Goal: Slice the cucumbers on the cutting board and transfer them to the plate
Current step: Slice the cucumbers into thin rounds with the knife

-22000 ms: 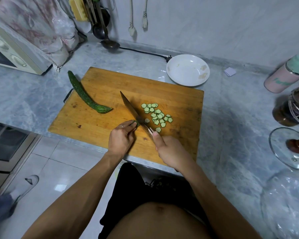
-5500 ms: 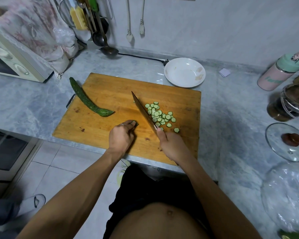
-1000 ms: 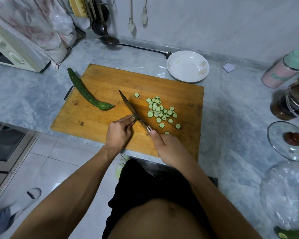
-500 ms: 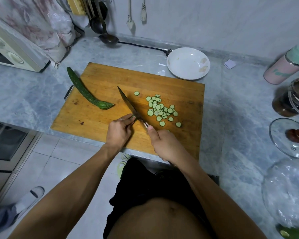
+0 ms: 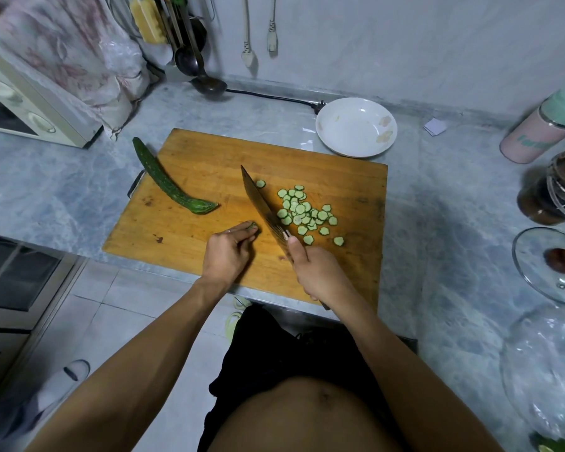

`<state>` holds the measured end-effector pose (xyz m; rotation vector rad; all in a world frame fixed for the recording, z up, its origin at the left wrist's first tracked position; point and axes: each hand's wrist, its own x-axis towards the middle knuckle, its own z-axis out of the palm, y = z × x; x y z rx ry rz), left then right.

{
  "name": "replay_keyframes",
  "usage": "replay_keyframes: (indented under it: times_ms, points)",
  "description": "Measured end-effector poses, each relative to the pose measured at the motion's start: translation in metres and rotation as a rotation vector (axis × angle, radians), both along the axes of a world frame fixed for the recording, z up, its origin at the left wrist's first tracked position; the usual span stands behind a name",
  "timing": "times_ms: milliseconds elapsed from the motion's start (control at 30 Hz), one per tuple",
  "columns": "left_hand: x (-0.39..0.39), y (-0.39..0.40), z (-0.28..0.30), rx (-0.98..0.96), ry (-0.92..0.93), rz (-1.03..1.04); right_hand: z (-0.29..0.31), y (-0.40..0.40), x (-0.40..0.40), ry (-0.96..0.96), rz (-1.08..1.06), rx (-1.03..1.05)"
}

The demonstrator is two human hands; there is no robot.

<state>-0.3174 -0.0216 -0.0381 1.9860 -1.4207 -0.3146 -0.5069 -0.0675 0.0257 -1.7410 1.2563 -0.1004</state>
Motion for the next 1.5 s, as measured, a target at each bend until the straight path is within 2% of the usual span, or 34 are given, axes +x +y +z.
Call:
replay_keyframes:
  times_ms: [100,167,300,401,467,534,668,834,901,1035,1135,1202,1335,1435,1502]
  points:
    - [0.001,0.001,0.006,0.036,0.03,-0.008,0.003,-0.006,-0.015,-0.01,0.016,-0.017]
    - [0.004,0.003,0.015,-0.009,0.019,0.003,0.007,-0.009,-0.024,-0.011,0.065,-0.061]
    - [0.0,0.003,0.051,-0.314,0.077,0.073,0.014,-0.015,-0.045,0.093,0.163,-0.286]
    - [-0.009,0.002,0.069,-0.448,0.026,-0.018,0.017,-0.023,-0.054,0.228,0.257,-0.445]
    - [-0.012,-0.003,0.07,-0.339,-0.003,-0.163,0.018,-0.025,-0.056,0.273,0.314,-0.5]
    - [-0.015,-0.01,0.065,-0.137,-0.053,-0.267,0.018,-0.026,-0.059,0.299,0.365,-0.558]
    - [-0.017,-0.024,0.057,0.099,-0.118,-0.312,0.013,-0.022,-0.066,0.324,0.423,-0.616]
    - [-0.008,-0.052,0.058,0.353,-0.05,-0.438,0.005,-0.016,-0.071,0.29,0.435,-0.598]
    - [-0.008,-0.057,0.059,0.37,-0.049,-0.481,0.005,-0.014,-0.071,0.282,0.429,-0.591]
    - [-0.02,-0.049,0.066,0.209,-0.04,-0.581,0.007,-0.013,-0.068,0.263,0.405,-0.555]
    - [-0.034,-0.044,0.066,0.205,-0.038,-0.658,0.009,-0.015,-0.068,0.271,0.407,-0.559]
    - [-0.039,-0.047,0.062,0.201,-0.081,-0.637,0.009,-0.016,-0.068,0.282,0.415,-0.572]
    - [-0.04,-0.06,0.054,0.326,-0.162,-0.558,0.009,-0.013,-0.067,0.284,0.429,-0.578]
    - [-0.034,-0.074,0.049,0.448,-0.148,-0.493,0.011,-0.011,-0.068,0.287,0.432,-0.599]
    - [-0.029,-0.078,0.047,0.448,-0.138,-0.462,0.012,-0.01,-0.068,0.282,0.427,-0.6]
